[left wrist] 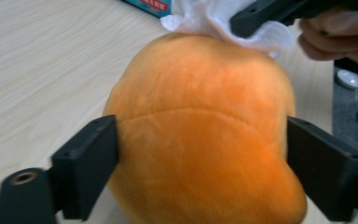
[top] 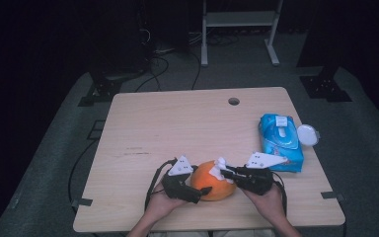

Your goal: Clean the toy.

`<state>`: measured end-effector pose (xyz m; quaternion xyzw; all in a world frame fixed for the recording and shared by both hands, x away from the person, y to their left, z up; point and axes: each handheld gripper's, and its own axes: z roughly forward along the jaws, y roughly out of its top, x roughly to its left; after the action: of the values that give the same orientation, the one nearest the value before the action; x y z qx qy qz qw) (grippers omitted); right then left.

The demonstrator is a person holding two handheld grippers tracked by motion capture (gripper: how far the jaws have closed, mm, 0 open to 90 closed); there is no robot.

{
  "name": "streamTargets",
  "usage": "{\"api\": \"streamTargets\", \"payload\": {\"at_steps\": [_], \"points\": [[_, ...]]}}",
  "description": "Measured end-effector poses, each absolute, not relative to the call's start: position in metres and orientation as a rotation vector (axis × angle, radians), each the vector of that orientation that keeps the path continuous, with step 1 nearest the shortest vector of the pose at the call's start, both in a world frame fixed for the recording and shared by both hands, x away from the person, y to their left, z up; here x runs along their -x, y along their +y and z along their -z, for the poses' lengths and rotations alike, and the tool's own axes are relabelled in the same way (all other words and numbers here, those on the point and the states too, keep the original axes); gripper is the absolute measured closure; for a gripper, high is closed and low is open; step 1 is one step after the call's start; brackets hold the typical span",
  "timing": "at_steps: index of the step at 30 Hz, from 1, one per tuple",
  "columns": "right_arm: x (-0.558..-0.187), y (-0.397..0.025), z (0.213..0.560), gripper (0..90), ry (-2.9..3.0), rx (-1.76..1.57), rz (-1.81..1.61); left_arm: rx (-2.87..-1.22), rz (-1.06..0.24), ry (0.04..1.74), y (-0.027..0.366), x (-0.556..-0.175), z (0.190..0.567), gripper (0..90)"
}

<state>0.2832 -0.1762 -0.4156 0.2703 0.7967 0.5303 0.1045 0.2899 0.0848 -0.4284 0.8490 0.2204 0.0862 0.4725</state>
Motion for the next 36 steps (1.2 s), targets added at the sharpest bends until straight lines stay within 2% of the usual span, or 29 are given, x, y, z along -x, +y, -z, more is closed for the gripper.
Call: {"api": "streamTargets", "payload": {"at_steps": [3, 5, 7, 9, 13, 14, 15, 16, 19, 23, 25, 29, 31, 33, 34, 36], "points": [[-0.279, -0.164, 0.408, 80.6, 2.374, -0.715, -1.613, -2.117, -0.277, 0.451, 0.079, -0.283, 0.426, 27.4], [-0.277, -0.156, 0.406, 80.6, 2.387, -0.663, -1.571, -2.133, -0.314, 0.412, 0.076, -0.28, 0.426, 29.6], [-0.281, -0.159, 0.405, 80.7, 2.382, -0.677, -1.556, -2.125, -0.295, 0.418, 0.079, -0.281, 0.427, 29.6], [-0.287, -0.169, 0.408, 80.6, 2.368, -0.727, -1.536, -2.107, -0.276, 0.445, 0.081, -0.283, 0.426, 26.4], [-0.291, -0.184, 0.414, 80.7, 2.35, -0.812, -1.497, -2.074, -0.18, 0.571, 0.086, -0.293, 0.427, 8.5], [-0.289, -0.184, 0.413, 80.7, 2.353, -0.801, -1.489, -2.072, -0.14, 0.589, 0.088, -0.296, 0.429, 7.6], [-0.287, -0.183, 0.412, 80.7, 2.358, -0.792, -1.482, -2.069, -0.12, 0.597, 0.089, -0.297, 0.43, 8.2], [-0.285, -0.181, 0.411, 80.8, 2.361, -0.785, -1.481, -2.062, -0.096, 0.587, 0.09, -0.298, 0.43, 12.6], [-0.275, -0.168, 0.408, 81.0, 2.383, -0.716, -1.48, -2.078, -0.171, 0.525, 0.089, -0.292, 0.427, 25.8], [-0.274, -0.157, 0.402, 81.0, 2.397, -0.659, -1.478, -2.093, -0.186, 0.47, 0.091, -0.292, 0.426, 35.6], [-0.279, -0.161, 0.403, 81.0, 2.392, -0.685, -1.498, -2.089, -0.161, 0.479, 0.093, -0.295, 0.426, 35.0], [-0.286, -0.174, 0.411, 81.0, 2.37, -0.765, -1.502, -2.063, -0.13, 0.568, 0.094, -0.297, 0.424, 17.8], [-0.287, -0.181, 0.411, 81.0, 2.364, -0.794, -1.52, -2.051, -0.101, 0.597, 0.096, -0.3, 0.426, 14.3], [-0.285, -0.181, 0.411, 81.0, 2.363, -0.799, -1.534, -2.041, -0.045, 0.609, 0.097, -0.303, 0.429, 17.3], [-0.283, -0.179, 0.411, 81.0, 2.367, -0.795, -1.535, -2.034, -0.046, 0.596, 0.098, -0.303, 0.429, 23.8], [-0.278, -0.171, 0.409, 81.1, 2.389, -0.763, -1.547, -2.047, -0.086, 0.579, 0.097, -0.301, 0.427, 31.3]]}}
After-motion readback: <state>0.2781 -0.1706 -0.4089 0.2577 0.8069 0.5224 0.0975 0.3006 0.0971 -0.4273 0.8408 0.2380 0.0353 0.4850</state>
